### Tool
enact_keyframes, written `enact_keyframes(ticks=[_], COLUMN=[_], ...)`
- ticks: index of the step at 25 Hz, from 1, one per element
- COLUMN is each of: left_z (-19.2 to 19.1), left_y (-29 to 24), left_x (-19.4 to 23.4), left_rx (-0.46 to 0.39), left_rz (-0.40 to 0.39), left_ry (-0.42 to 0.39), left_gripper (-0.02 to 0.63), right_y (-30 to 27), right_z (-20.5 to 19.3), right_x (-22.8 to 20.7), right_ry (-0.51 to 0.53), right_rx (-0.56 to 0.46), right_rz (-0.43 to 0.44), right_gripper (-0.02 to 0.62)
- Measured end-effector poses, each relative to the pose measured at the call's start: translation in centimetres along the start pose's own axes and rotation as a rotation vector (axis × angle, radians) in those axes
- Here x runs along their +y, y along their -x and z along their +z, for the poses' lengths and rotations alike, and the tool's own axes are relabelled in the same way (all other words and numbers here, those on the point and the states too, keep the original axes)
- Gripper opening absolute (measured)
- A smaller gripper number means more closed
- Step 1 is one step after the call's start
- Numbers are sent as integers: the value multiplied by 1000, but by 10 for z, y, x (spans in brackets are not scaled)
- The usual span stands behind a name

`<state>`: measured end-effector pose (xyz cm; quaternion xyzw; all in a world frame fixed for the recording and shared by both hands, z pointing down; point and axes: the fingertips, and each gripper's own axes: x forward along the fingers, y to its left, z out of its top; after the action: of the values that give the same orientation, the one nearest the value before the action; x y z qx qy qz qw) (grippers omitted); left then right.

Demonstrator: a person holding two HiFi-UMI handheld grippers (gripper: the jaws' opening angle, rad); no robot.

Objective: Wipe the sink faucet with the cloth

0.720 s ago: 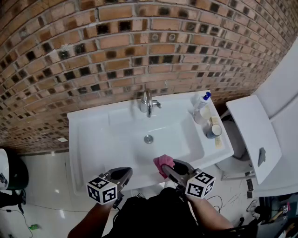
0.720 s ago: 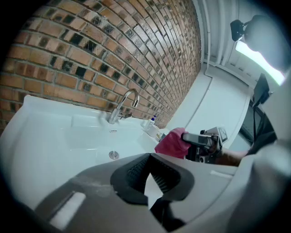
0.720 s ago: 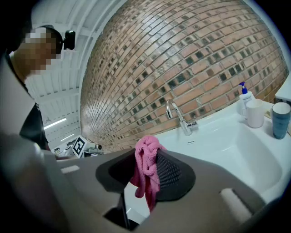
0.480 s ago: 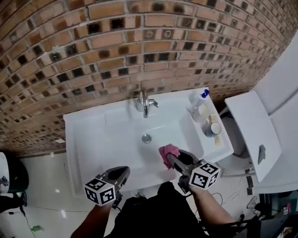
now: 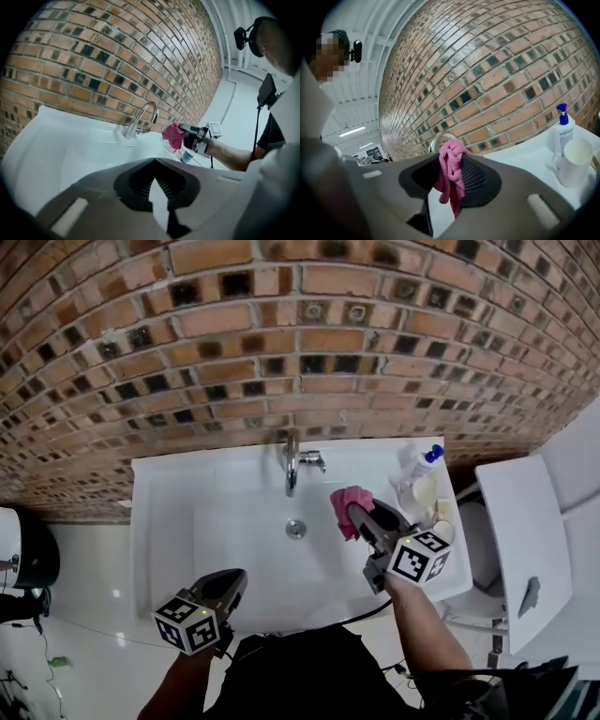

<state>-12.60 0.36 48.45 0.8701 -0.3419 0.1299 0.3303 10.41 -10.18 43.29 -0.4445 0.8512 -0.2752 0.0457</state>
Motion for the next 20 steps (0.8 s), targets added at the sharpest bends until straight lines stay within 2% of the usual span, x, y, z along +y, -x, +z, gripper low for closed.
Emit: enact_keyframes(ticks=[4,9,15,20], left_z=[2,-1,-5,-6], left_y=[-18,-37,-50,-60], left_x=[-4,-13,-18,-21], left_rx=[3,3,23,20], left_rz=[55,97,168,187], left_ry=[32,120,152,181], left_gripper=[6,6,6,6], right_y=[-23,-67,-123,-153], right_z=[13,-5,-24,-36], right_x=[-54,-111,-137,-155], right_ry=[-51,-161,-275,-365], right_rx=[4,53,83,97], right_rz=[-7,6,60,49], right_gripper=[127,127,127,127])
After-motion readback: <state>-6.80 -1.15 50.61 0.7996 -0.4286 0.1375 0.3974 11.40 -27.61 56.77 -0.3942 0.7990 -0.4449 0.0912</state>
